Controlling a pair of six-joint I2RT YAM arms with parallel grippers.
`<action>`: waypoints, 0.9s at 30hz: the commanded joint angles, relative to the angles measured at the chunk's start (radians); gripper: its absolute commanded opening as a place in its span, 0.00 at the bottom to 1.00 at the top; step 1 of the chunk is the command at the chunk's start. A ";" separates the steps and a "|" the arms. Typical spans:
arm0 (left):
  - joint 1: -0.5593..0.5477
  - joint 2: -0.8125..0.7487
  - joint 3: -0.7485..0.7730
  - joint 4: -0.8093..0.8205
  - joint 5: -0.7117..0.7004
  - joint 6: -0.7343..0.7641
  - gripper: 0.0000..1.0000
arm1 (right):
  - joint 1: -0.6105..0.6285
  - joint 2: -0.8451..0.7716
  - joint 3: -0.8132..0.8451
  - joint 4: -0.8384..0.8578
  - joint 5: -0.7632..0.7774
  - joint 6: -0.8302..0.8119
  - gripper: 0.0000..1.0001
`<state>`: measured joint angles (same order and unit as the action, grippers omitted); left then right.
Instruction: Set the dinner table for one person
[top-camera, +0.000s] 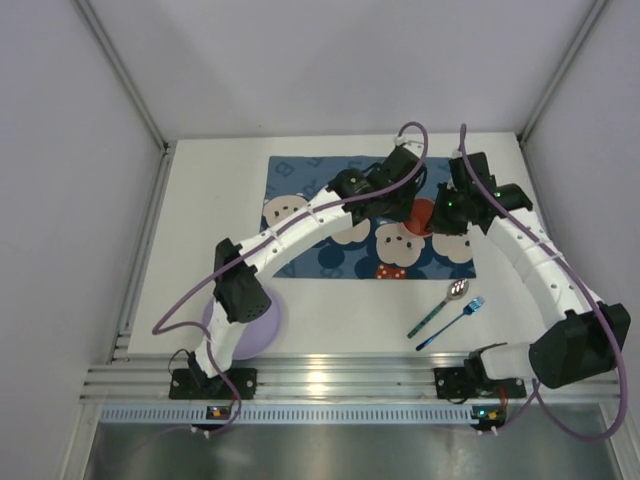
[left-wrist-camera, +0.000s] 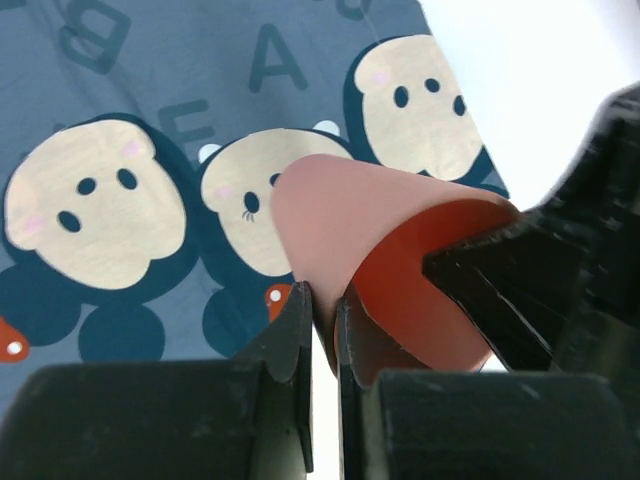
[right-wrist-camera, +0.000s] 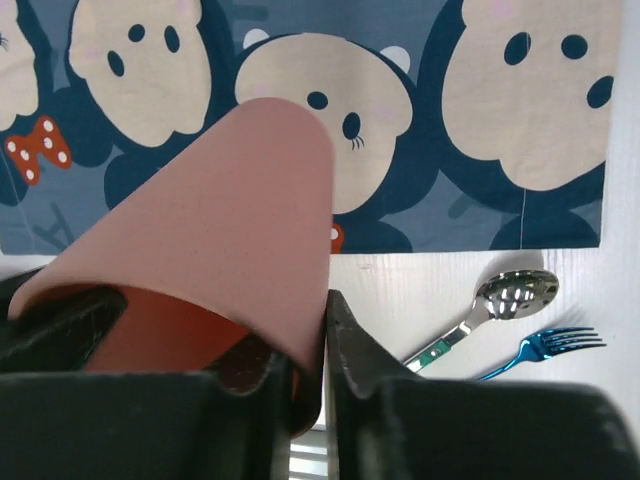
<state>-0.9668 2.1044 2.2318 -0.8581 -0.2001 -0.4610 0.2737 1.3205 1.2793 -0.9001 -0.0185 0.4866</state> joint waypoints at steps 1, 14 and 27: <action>-0.019 -0.032 0.095 0.054 0.060 -0.033 0.07 | 0.021 0.061 0.031 0.000 0.060 -0.013 0.00; 0.092 -0.237 -0.127 -0.010 -0.067 -0.070 0.83 | -0.046 0.292 0.358 -0.075 0.138 -0.069 0.00; 0.241 -0.670 -0.766 0.045 -0.078 -0.125 0.83 | -0.202 0.815 0.955 -0.260 0.094 -0.036 0.00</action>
<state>-0.7288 1.4918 1.5410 -0.8364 -0.2775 -0.5621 0.0898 2.0689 2.1120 -1.0790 0.0826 0.4286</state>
